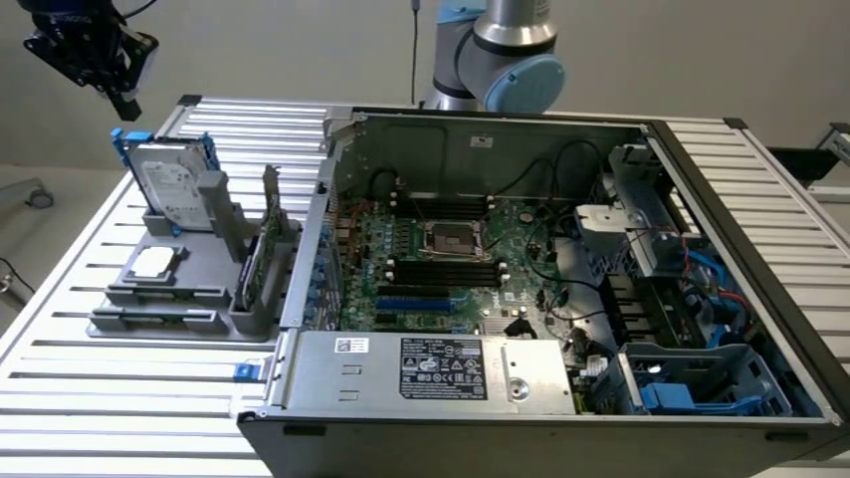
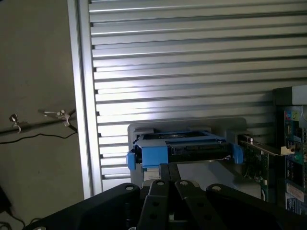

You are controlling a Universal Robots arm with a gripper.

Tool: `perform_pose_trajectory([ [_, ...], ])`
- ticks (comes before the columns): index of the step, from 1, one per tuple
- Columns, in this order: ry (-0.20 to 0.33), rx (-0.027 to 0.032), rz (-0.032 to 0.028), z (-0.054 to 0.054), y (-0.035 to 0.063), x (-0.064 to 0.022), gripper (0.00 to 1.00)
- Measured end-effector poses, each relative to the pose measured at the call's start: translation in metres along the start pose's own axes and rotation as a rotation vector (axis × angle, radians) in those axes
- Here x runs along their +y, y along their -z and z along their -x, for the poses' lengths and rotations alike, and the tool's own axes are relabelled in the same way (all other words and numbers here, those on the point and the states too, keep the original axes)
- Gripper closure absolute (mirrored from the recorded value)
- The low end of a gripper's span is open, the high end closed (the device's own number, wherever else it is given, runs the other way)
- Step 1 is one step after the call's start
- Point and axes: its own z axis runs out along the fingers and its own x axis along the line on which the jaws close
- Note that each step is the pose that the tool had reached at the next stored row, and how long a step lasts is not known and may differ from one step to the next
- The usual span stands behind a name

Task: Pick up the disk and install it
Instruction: 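Pick up the disk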

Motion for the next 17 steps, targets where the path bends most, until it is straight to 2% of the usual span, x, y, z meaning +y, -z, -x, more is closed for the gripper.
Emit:
perform_pose_trajectory([
  [5,0.011,-0.0002,0.0002,-0.0001,-0.0002,0.0,0.89],
  [7,0.033,-0.0027,0.0041,-0.0003,-0.002,0.0,0.89],
  [11,0.103,-0.0004,0.0117,-0.0003,-0.0044,-0.0001,0.89],
  [17,0.212,0.003,0.0148,-0.0004,-0.0049,-0.0001,0.89],
])
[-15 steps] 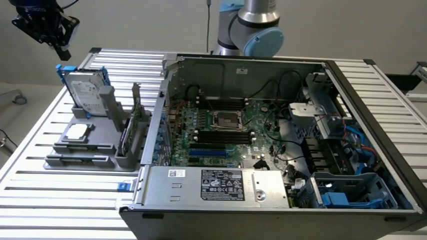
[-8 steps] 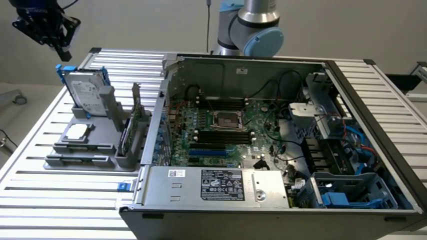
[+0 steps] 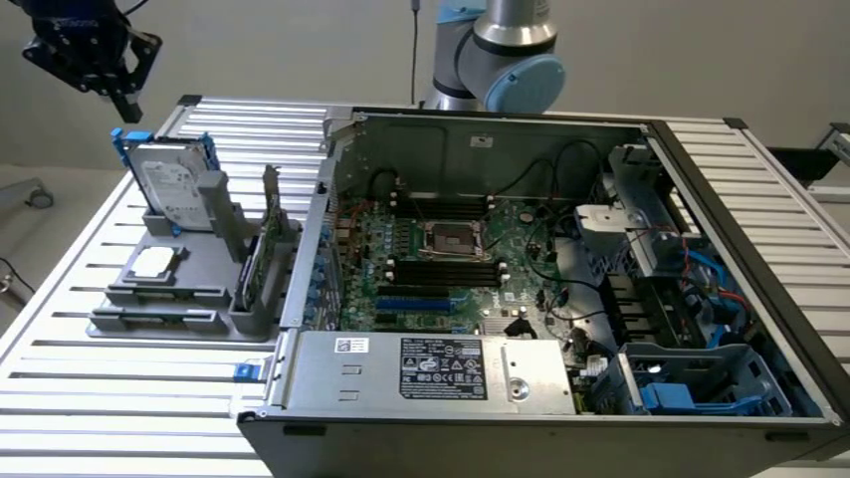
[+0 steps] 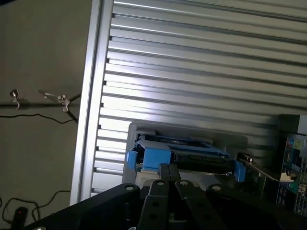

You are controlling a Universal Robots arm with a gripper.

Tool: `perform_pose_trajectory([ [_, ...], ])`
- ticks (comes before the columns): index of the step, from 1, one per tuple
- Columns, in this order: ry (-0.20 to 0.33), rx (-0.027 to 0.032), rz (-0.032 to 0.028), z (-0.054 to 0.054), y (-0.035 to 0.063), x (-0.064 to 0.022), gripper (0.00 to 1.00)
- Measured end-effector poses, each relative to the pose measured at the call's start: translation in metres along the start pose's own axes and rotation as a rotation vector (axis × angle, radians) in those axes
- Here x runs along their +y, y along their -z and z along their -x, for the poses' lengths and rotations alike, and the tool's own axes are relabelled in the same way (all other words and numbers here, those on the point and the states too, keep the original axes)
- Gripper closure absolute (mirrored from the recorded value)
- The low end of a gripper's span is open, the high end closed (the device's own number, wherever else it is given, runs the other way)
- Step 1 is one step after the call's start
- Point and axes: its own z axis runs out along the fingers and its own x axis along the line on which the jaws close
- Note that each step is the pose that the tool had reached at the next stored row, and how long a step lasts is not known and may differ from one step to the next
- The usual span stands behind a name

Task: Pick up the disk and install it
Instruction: 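Pick up the disk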

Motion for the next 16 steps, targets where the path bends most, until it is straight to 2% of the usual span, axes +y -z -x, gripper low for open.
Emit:
perform_pose_trajectory([
  [16,0.291,0.0107,0.0072,0.0,0.0,0.0,0.89],
])
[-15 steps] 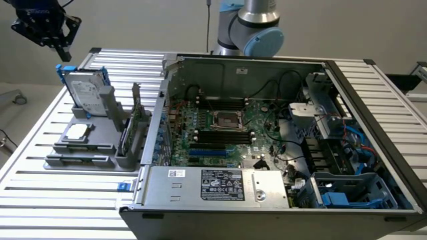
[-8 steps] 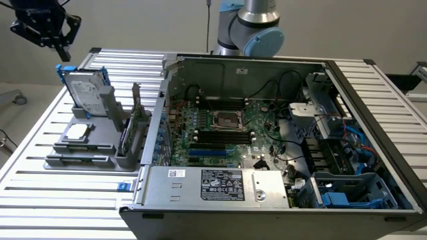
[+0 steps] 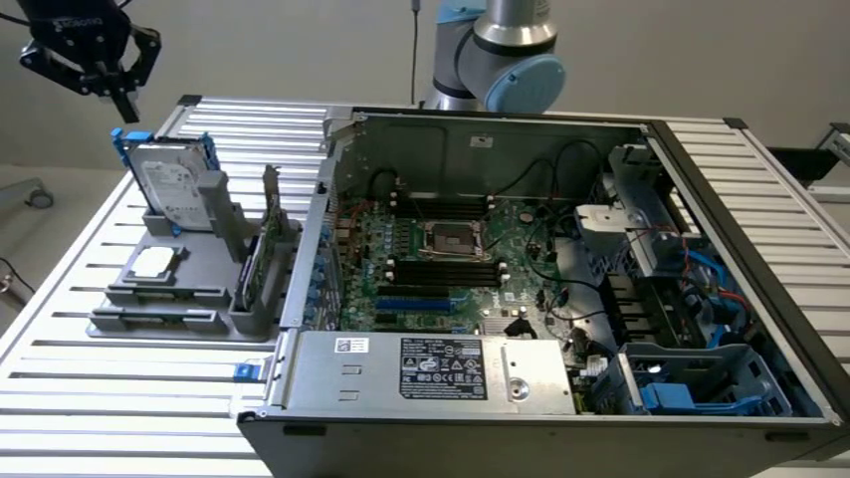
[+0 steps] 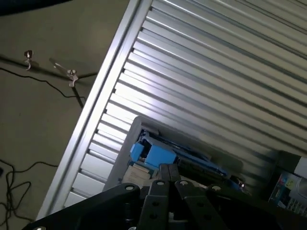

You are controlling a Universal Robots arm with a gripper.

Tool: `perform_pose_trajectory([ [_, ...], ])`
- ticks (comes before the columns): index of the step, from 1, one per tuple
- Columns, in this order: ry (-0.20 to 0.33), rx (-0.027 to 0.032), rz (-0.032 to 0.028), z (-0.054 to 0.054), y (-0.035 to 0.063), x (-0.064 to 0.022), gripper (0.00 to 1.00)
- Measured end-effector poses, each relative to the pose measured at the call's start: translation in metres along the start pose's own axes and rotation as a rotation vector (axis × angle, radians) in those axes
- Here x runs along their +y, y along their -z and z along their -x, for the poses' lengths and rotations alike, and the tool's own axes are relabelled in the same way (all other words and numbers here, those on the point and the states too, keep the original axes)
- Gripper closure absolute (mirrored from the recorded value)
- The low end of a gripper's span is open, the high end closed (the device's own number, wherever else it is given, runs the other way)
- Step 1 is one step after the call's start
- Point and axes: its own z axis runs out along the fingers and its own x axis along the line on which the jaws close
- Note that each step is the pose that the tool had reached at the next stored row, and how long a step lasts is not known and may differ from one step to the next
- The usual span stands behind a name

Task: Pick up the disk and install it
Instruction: 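Pick up the disk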

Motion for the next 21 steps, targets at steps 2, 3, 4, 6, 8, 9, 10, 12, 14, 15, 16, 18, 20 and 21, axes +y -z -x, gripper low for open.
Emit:
perform_pose_trajectory([
  [2,0.036,0.0014,0.0009,0.0,0.0,0.0,0.89],
  [3,0.054,0.0021,0.0014,0.0,0.0,0.0,0.89],
  [4,0.072,0.0027,0.0018,0.0,0.0,0.0,0.89],
  [6,0.108,0.0044,0.0027,0.0,0.0009,0.0,0.89],
  [8,0.144,0.0054,0.0036,0.0,0.0029,0.0002,0.89],
  [9,0.162,0.0061,0.004,0.0,0.0042,0.0002,0.89],
  [10,0.18,0.0068,0.0045,0.0,0.0055,0.0002,0.89],
  [12,0.216,0.0081,0.0054,0.0,0.0081,0.0003,0.89],
  [14,0.253,0.0094,0.0063,0.0,0.0107,0.0004,0.89],
  [15,0.27,0.0101,0.0067,0.0,0.012,0.0005,0.89],
  [16,0.289,0.0107,0.0072,0.0,0.013,0.0005,0.89],
  [18,0.325,0.0118,0.008,0.0,0.0139,0.0005,0.89],
  [20,0.361,0.0132,0.0089,0.0,0.014,0.0006,0.89],
  [21,0.379,0.0141,0.0094,0.0,0.0141,0.0006,0.89],
])
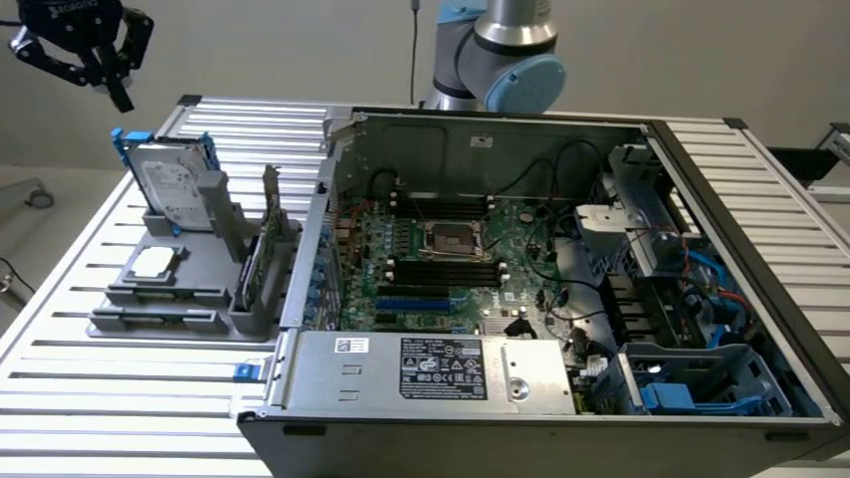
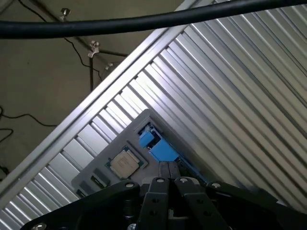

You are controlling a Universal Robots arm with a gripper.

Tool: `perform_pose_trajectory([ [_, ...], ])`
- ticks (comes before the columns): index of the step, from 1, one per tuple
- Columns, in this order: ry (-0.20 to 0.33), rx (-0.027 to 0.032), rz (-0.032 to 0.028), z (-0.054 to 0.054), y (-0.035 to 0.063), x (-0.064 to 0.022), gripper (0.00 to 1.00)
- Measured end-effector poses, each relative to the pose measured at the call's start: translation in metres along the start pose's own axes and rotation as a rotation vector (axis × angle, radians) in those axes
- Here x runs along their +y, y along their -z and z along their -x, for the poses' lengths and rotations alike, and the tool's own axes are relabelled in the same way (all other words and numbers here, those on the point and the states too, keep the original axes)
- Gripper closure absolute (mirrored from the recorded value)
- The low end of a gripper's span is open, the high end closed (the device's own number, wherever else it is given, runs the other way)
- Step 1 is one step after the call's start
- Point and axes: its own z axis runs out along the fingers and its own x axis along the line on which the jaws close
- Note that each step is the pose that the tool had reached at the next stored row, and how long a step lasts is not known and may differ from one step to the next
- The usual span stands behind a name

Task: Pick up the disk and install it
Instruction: 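Pick up the disk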

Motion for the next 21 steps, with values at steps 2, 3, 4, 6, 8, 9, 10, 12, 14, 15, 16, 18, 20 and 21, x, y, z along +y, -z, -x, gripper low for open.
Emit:
perform_pose_trajectory([
  [2,0.036,0.0013,0.0009,0.0,0.0,0.0,0.89],
  [3,0.054,0.002,0.0014,0.0,0.0,0.0,0.89],
  [4,0.073,0.0027,0.0018,0.0,0.0,0.0,0.89],
  [6,0.109,0.004,0.0027,0.0,0.0,0.0,0.89],
  [8,0.145,0.0052,0.0035,0.0,0.0,0.0,0.89],
  [9,0.163,0.0059,0.004,0.0,0.0,0.0,0.89],
  [10,0.182,0.0066,0.0044,0.0,-0.0001,0.0,0.89],
  [12,0.219,0.0079,0.0054,0.0,-0.0001,0.0,0.89],
  [14,0.255,0.0092,0.0062,0.0,-0.0001,0.0,0.89],
  [15,0.273,0.0099,0.0067,0.0,-0.0001,0.0,0.89],
  [16,0.291,0.0106,0.0072,0.0,-0.0001,-0.0001,0.89],
  [18,0.327,0.0119,0.008,0.0,-0.0002,-0.0001,0.89],
  [20,0.363,0.0133,0.0089,0.0,-0.0003,-0.0001,0.89],
  [21,0.383,0.014,0.0094,0.0,-0.0003,0.0,0.89],
])
